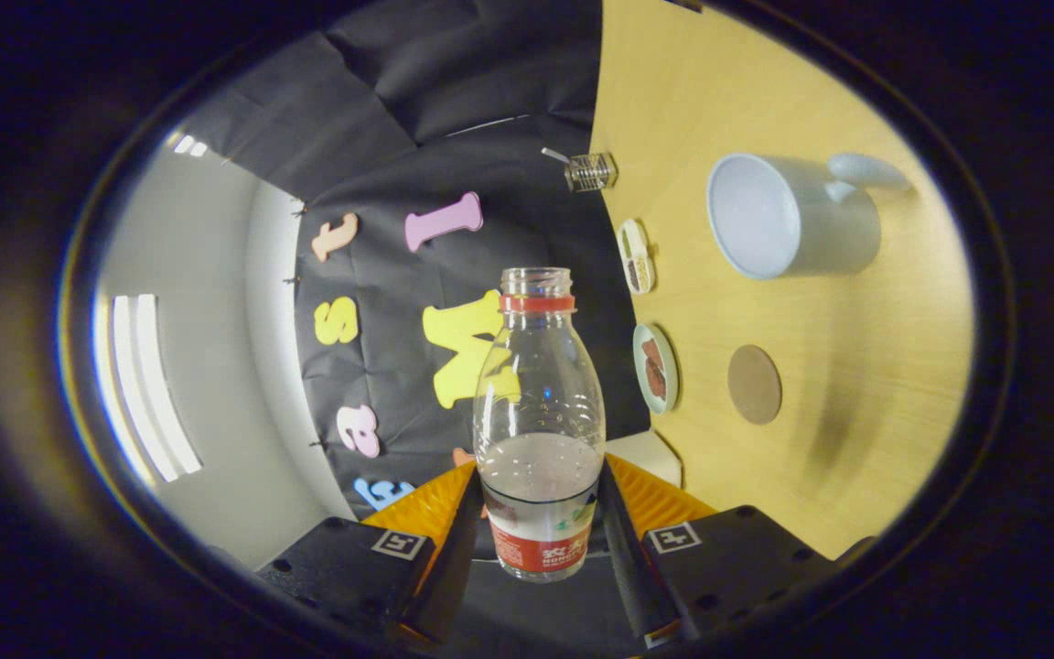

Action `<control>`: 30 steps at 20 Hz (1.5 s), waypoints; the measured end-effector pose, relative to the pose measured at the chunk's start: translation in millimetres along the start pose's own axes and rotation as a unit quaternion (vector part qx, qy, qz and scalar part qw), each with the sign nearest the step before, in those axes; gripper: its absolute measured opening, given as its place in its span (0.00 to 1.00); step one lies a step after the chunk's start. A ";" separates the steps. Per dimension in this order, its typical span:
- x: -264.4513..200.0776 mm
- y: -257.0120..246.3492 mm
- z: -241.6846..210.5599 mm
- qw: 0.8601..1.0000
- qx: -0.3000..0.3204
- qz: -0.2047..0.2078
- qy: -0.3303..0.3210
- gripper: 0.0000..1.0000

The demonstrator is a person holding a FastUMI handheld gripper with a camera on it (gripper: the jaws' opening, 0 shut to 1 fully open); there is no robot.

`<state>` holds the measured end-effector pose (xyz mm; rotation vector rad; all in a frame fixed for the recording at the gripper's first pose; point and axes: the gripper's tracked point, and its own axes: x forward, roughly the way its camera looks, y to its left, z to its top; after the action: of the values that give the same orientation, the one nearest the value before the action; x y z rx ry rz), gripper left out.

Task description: Take the bottle from table, then pour the juice into the cup, finally place the bottle on the coaster

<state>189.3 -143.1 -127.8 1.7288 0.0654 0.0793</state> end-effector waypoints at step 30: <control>24.9 3.8 15.7 0.686 -0.718 -0.116 -0.017 0.76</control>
<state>215.5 -156.8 -126.1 0.1085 0.1440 -0.0858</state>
